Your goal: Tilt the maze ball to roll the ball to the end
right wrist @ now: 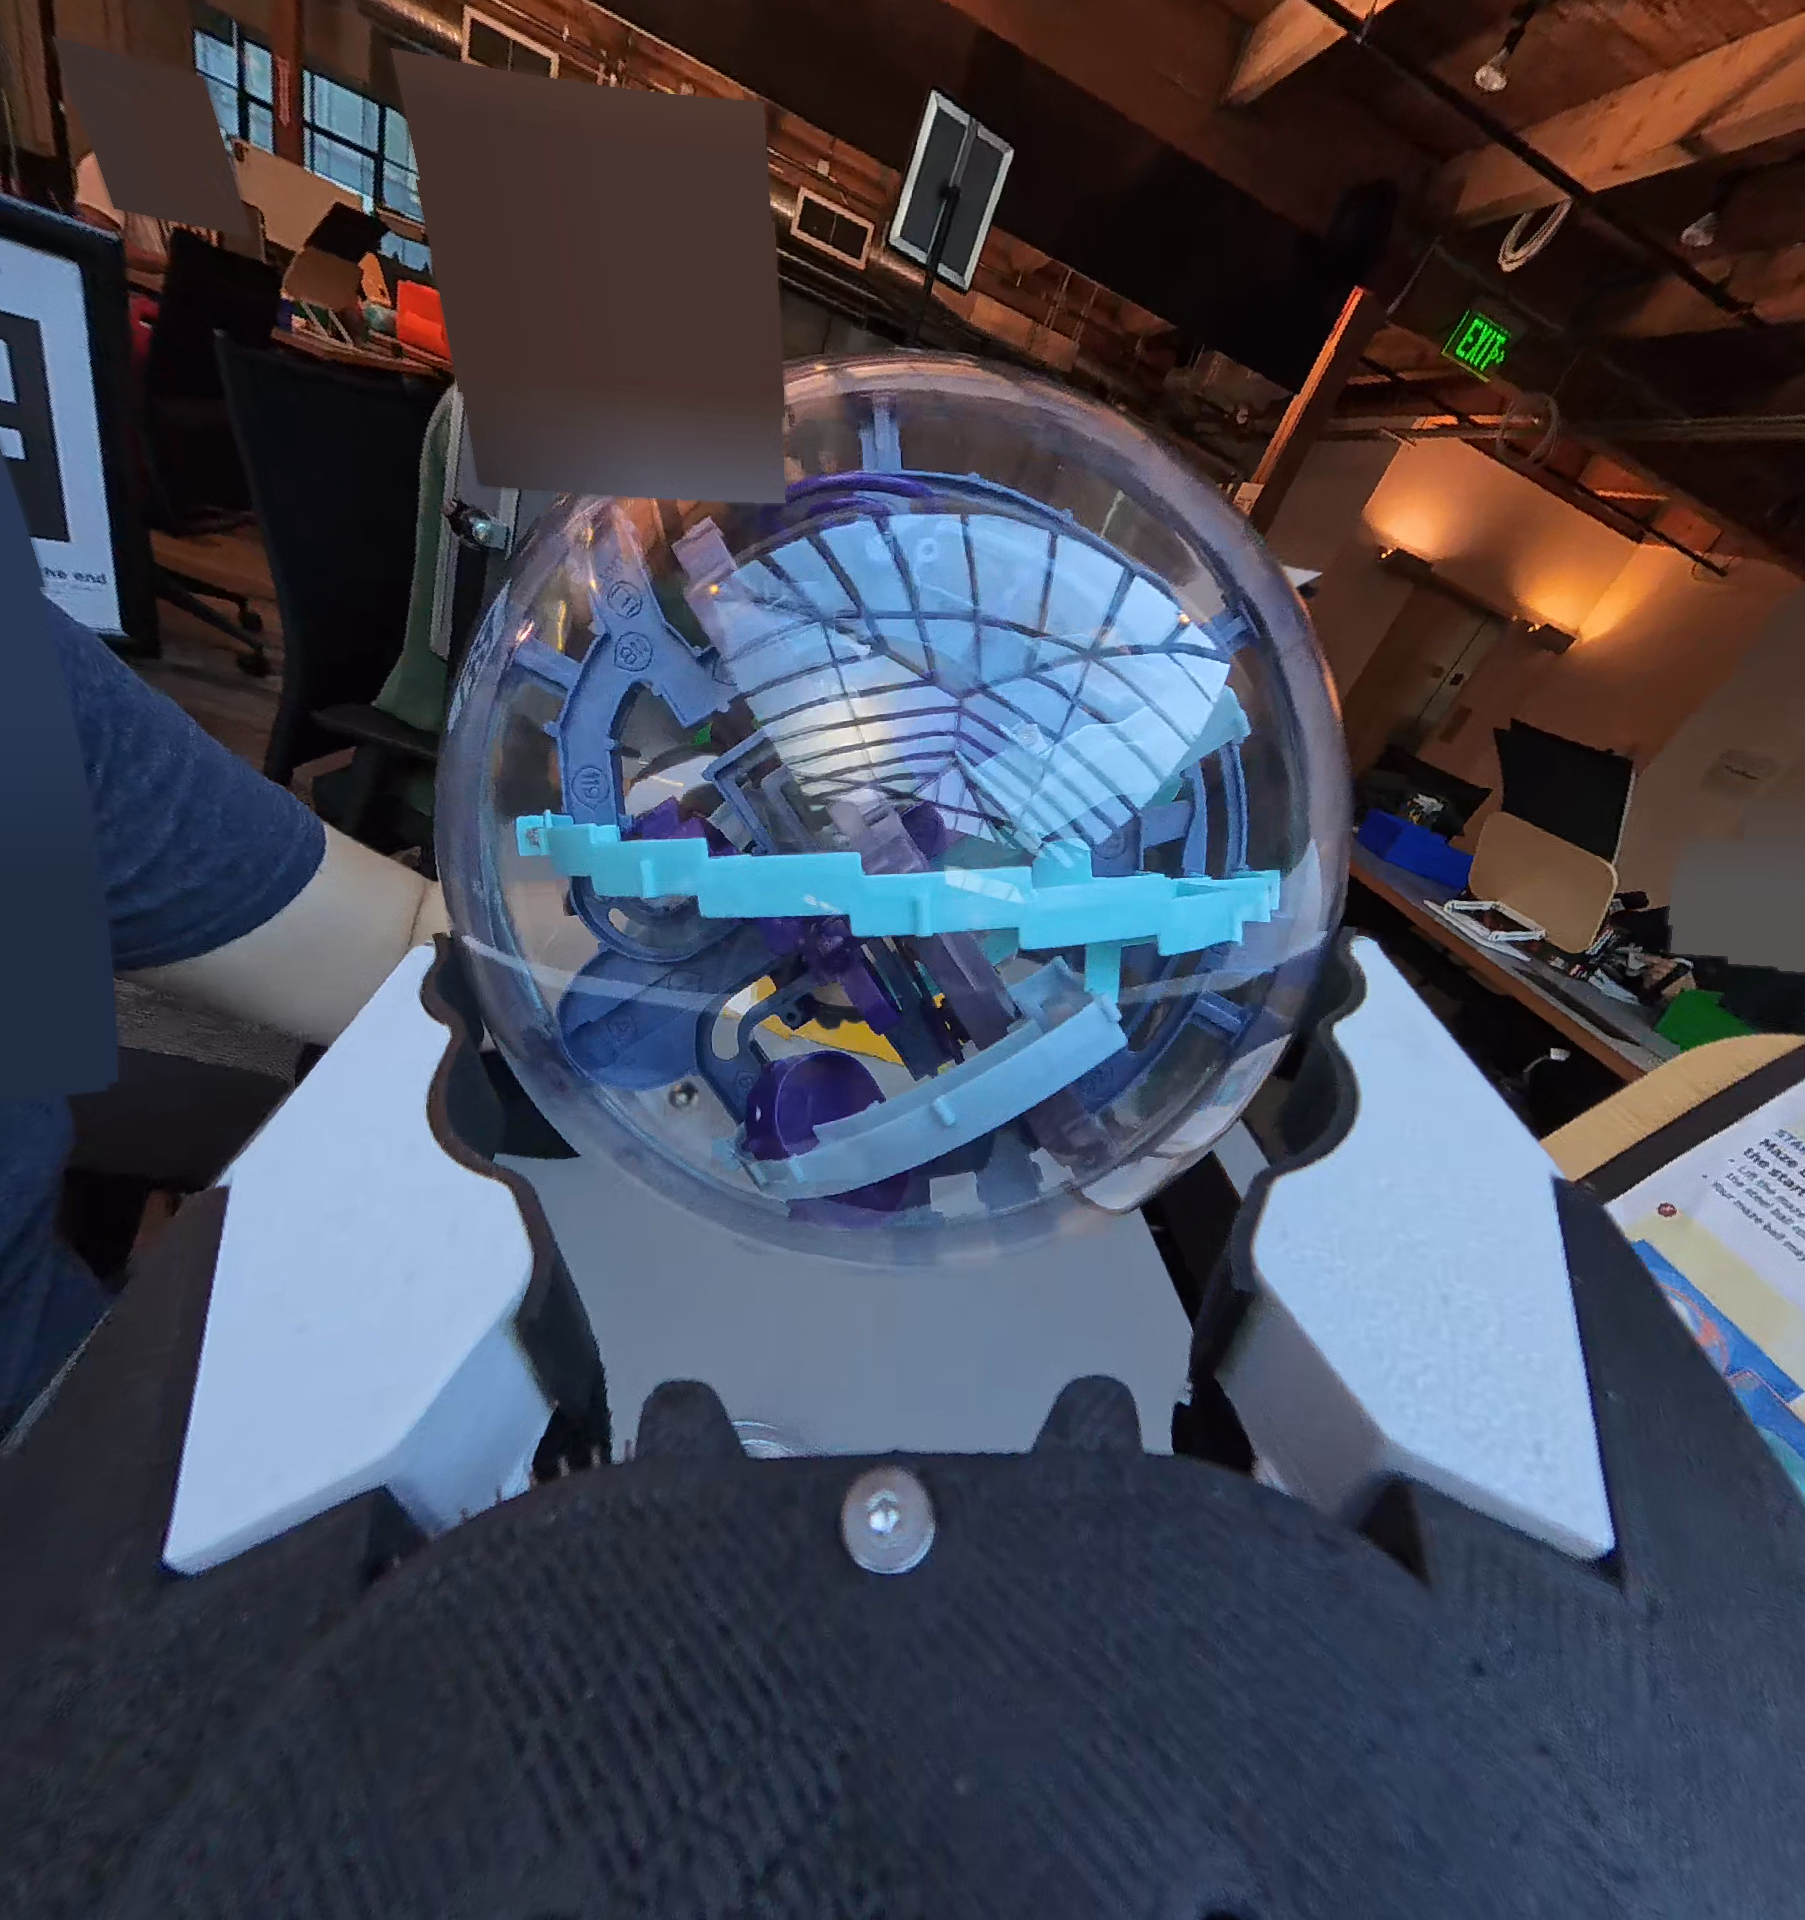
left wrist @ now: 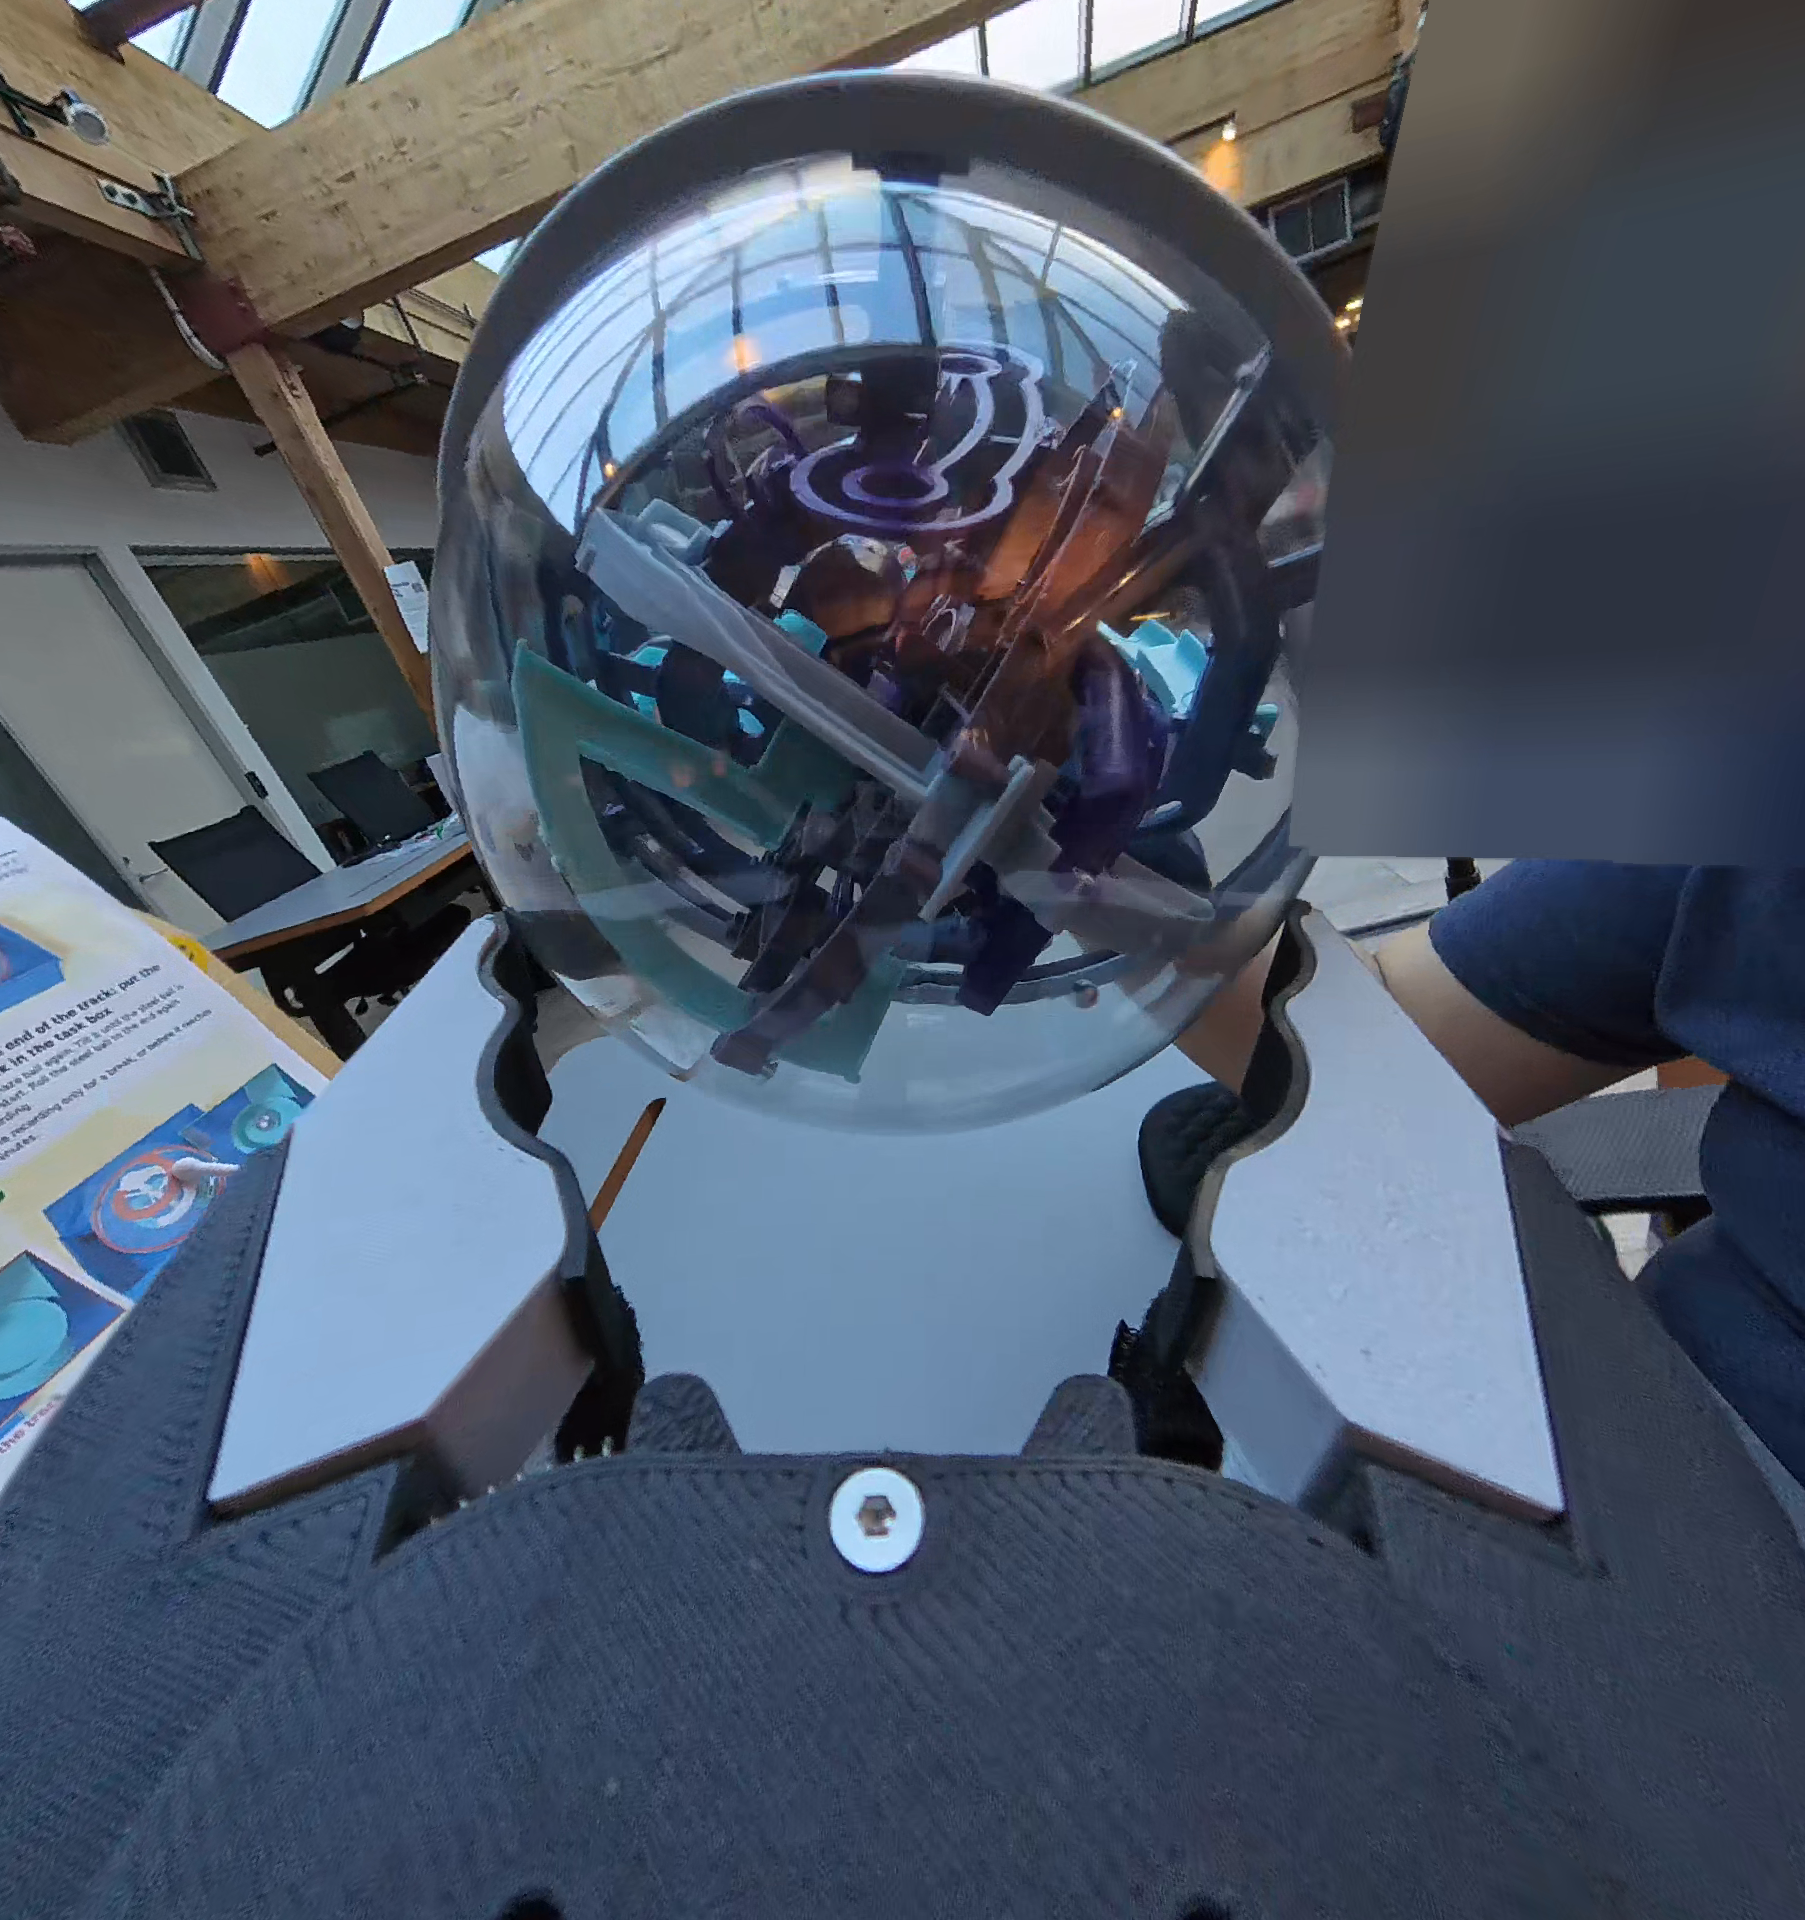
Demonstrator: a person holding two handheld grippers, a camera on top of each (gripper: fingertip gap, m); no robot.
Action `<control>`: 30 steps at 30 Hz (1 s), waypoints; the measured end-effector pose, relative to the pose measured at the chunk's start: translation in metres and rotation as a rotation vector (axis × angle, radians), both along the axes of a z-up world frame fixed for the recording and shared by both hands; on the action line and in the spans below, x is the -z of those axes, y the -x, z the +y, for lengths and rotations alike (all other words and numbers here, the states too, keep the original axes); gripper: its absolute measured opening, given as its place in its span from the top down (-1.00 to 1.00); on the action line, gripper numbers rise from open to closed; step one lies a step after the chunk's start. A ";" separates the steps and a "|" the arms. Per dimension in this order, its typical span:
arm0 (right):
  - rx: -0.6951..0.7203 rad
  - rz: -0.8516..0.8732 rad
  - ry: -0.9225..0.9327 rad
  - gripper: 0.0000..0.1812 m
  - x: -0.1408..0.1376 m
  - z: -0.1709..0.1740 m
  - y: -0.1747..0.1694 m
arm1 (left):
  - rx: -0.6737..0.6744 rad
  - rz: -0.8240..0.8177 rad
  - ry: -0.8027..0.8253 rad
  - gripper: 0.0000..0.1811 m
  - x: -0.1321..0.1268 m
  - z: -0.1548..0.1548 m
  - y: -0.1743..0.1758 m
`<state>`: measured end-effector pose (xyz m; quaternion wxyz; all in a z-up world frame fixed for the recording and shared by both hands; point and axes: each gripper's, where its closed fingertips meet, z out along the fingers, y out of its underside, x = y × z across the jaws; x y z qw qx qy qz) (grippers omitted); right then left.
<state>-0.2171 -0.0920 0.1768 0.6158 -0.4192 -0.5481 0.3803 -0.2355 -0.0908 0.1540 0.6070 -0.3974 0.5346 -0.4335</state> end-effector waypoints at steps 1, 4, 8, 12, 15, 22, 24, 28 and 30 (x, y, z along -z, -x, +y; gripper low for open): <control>0.005 -0.005 -0.011 -0.70 -0.002 -0.001 0.000 | -0.004 0.024 -0.011 -0.52 -0.002 -0.001 0.000; 0.031 -0.018 -0.061 -0.70 -0.019 -0.005 0.001 | -0.011 0.099 -0.061 -0.51 -0.017 -0.002 0.001; 0.071 -0.022 -0.187 -0.70 -0.060 -0.017 -0.001 | -0.007 0.157 -0.182 -0.50 -0.057 -0.011 0.000; 0.102 -0.025 -0.294 -0.70 -0.098 -0.033 -0.007 | -0.008 0.196 -0.291 -0.50 -0.094 -0.022 -0.006; 0.125 -0.037 -0.342 -0.70 -0.125 -0.044 -0.010 | 0.000 0.200 -0.341 -0.50 -0.121 -0.031 -0.010; 0.162 -0.056 -0.481 -0.70 -0.185 -0.086 -0.009 | 0.013 0.189 -0.478 -0.51 -0.182 -0.068 -0.011; 0.166 -0.051 -0.517 -0.70 -0.198 -0.100 -0.008 | 0.012 0.191 -0.514 -0.51 -0.195 -0.081 -0.009; 0.173 -0.019 -0.575 -0.70 -0.215 -0.123 -0.007 | 0.002 0.228 -0.578 -0.50 -0.215 -0.104 -0.007; 0.170 0.010 -0.593 -0.70 -0.221 -0.133 -0.009 | -0.004 0.254 -0.598 -0.50 -0.223 -0.114 -0.008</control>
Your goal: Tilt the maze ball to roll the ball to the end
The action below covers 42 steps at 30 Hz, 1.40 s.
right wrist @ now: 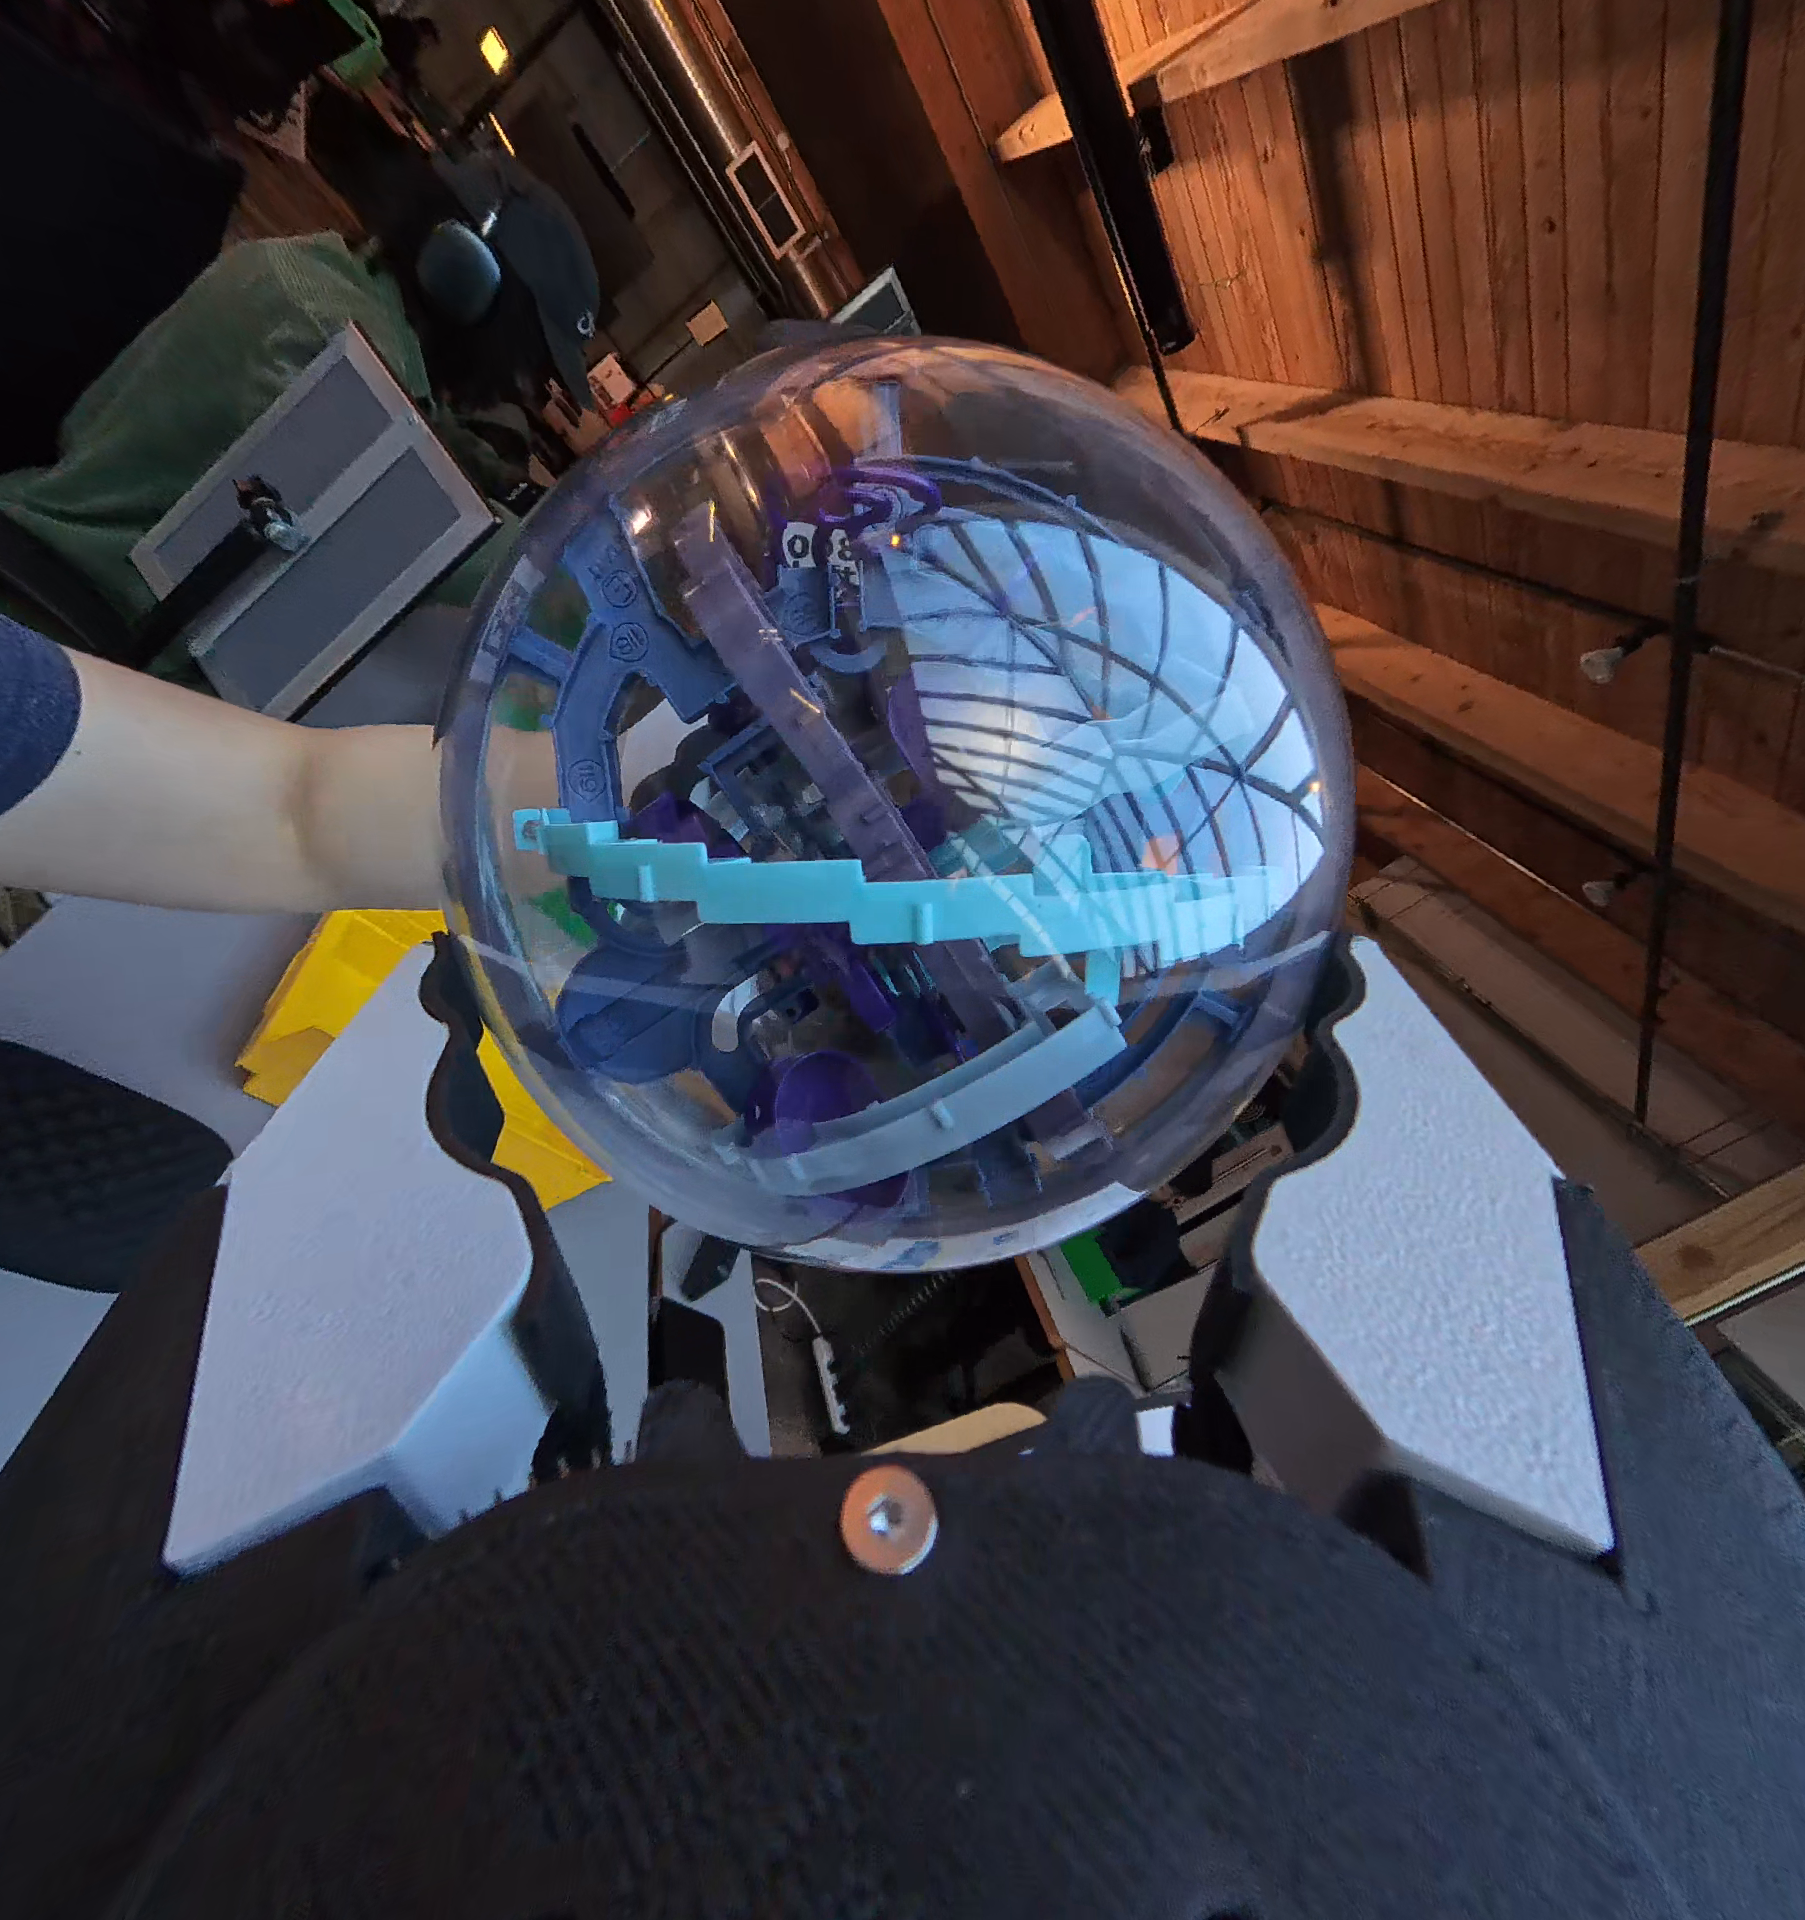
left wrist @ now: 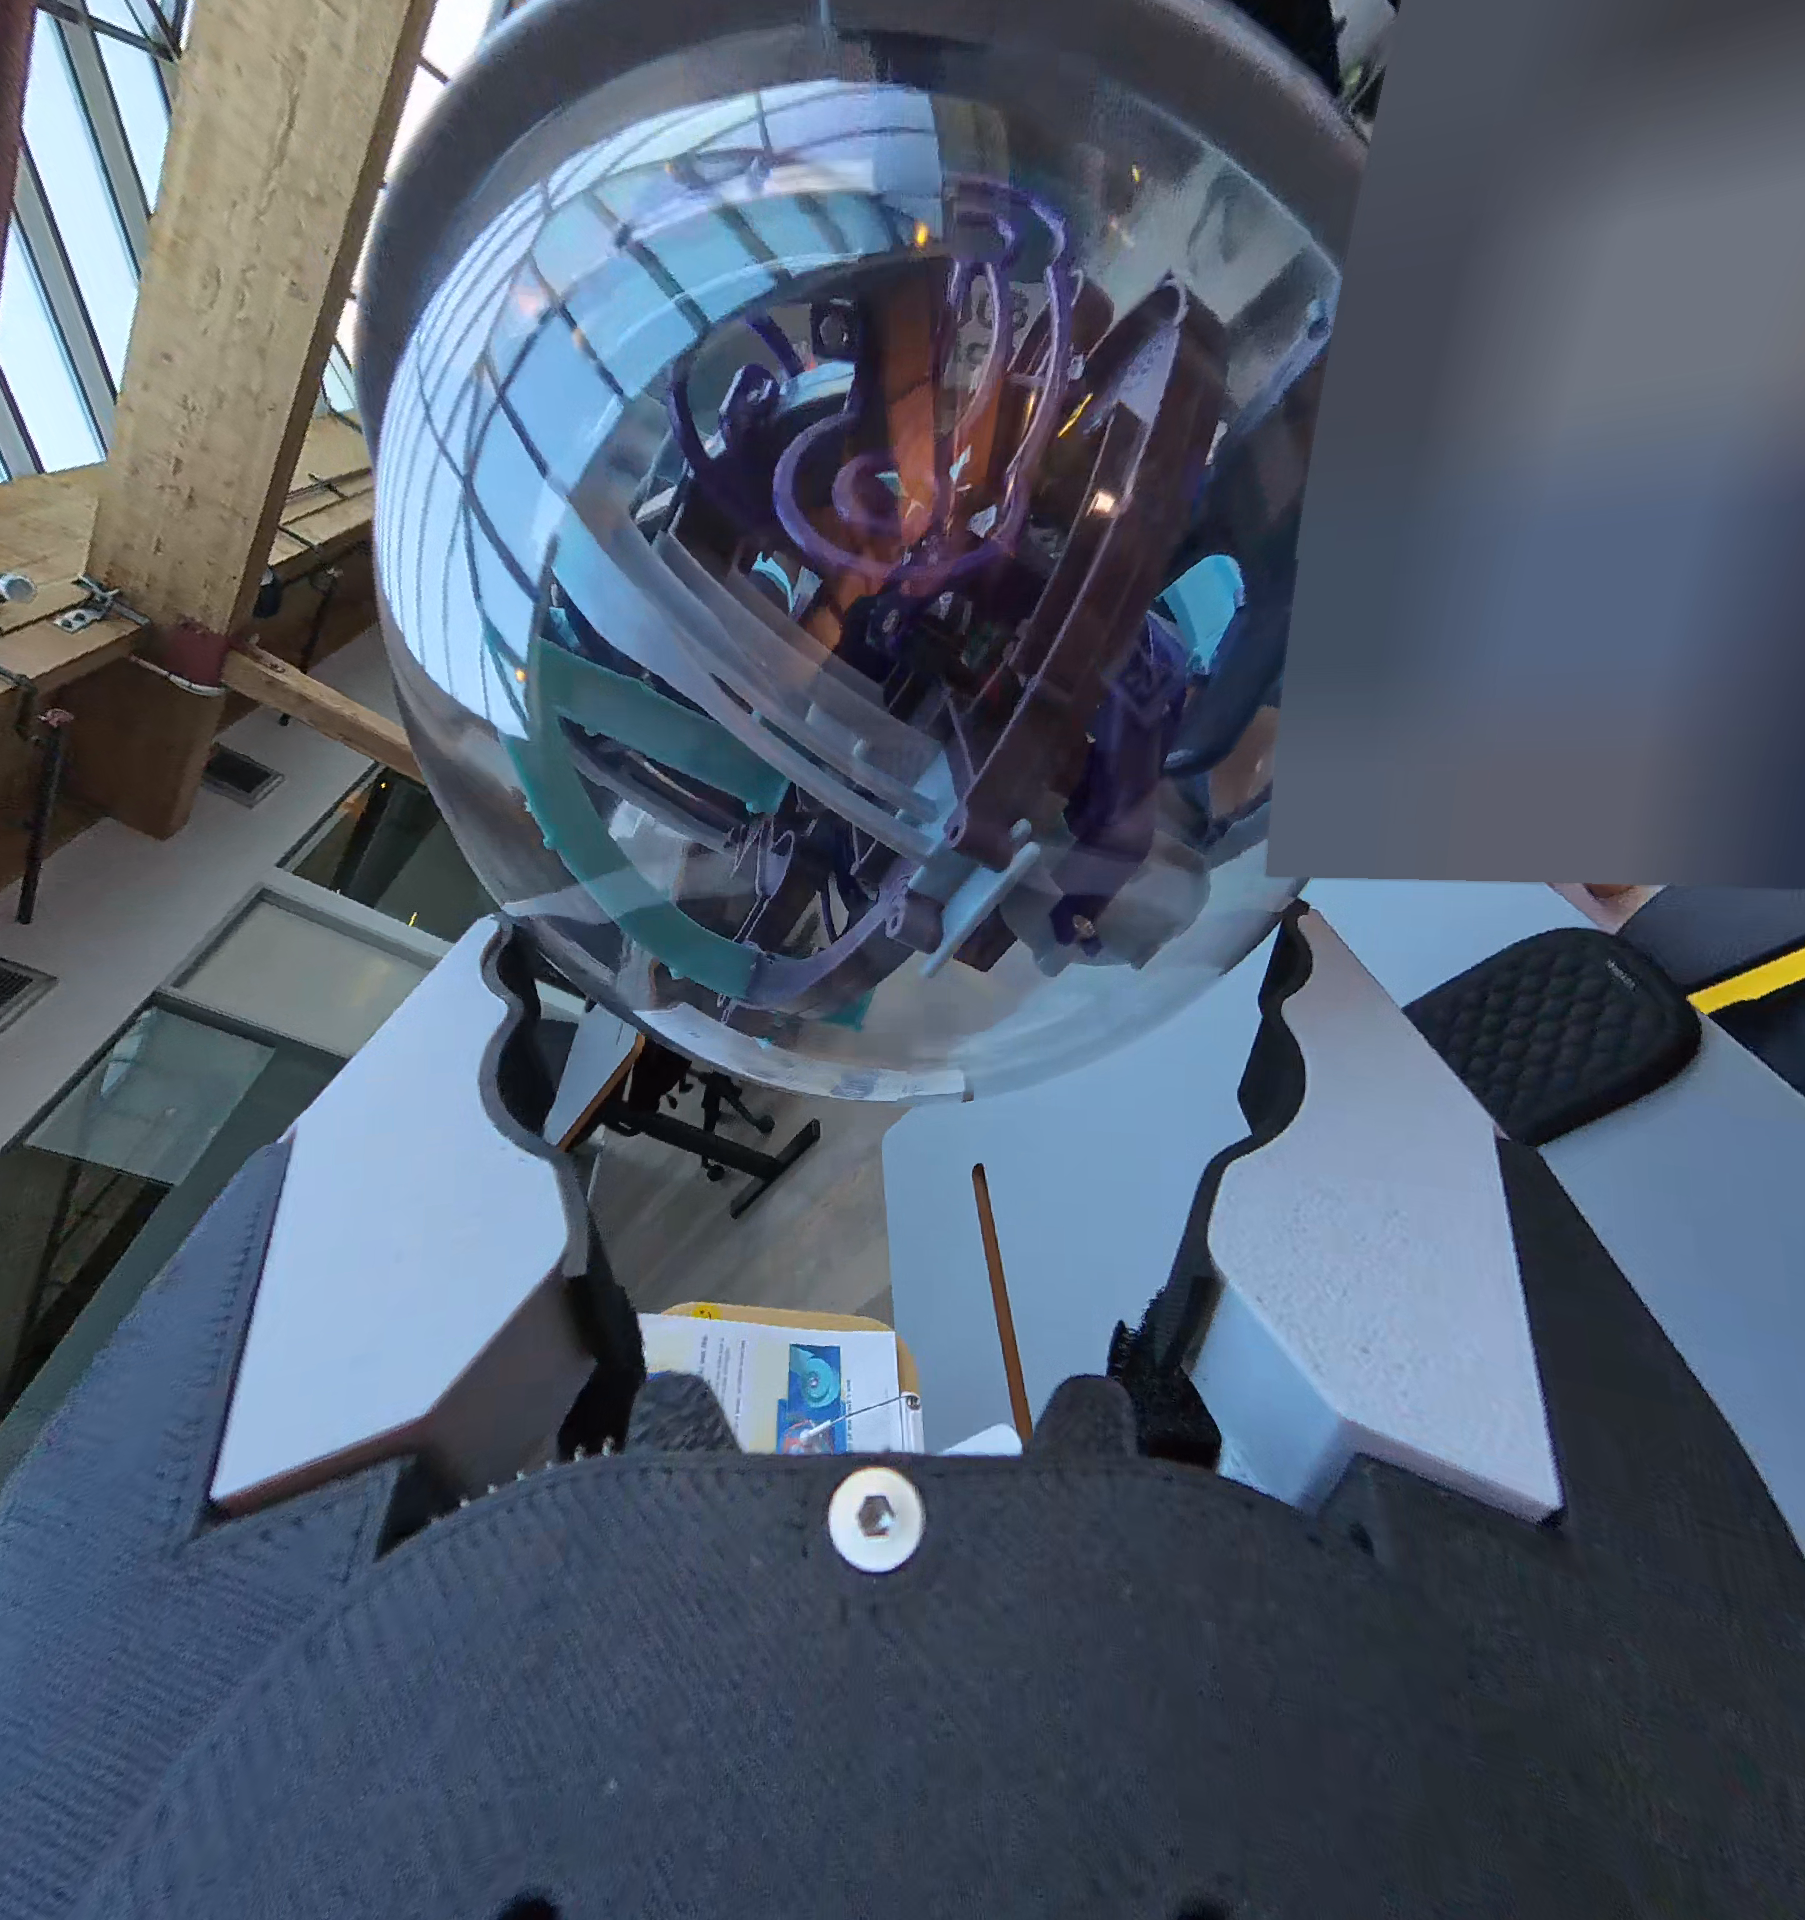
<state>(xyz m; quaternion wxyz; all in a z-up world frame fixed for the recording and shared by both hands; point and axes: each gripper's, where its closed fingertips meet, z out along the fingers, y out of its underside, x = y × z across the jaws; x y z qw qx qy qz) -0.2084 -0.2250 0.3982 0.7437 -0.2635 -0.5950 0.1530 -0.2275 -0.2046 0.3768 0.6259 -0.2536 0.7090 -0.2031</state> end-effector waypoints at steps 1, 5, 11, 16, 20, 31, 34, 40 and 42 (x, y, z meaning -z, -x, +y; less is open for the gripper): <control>-0.006 0.013 -0.006 -0.71 -0.002 -0.004 -0.001 | -0.006 0.013 -0.007 -0.50 -0.003 -0.004 -0.001; -0.016 0.056 -0.014 -0.71 -0.006 -0.013 -0.006 | -0.042 0.073 -0.022 -0.51 -0.008 -0.013 -0.004; -0.030 0.086 0.038 -0.71 -0.002 -0.006 -0.009 | -0.080 0.121 0.019 -0.51 -0.005 -0.009 -0.005; -0.022 0.076 0.136 -0.71 0.016 0.019 -0.008 | -0.091 0.128 0.108 -0.51 0.014 0.012 -0.004; -0.030 0.082 0.162 -0.71 0.024 0.030 -0.008 | -0.060 0.099 0.142 -0.51 0.020 0.021 -0.005; 0.000 0.118 0.037 -0.71 0.005 0.014 -0.012 | -0.042 0.139 0.019 -0.51 -0.001 0.007 -0.009; 0.006 0.128 -0.004 -0.71 -0.004 0.002 -0.013 | -0.047 0.155 -0.025 -0.51 -0.010 -0.004 -0.010; 0.004 0.171 -0.085 -0.71 -0.017 -0.020 -0.018 | -0.073 0.209 -0.116 -0.50 -0.027 -0.027 -0.014; -0.002 0.193 -0.104 -0.71 -0.020 -0.026 -0.022 | -0.086 0.231 -0.139 -0.50 -0.031 -0.034 -0.018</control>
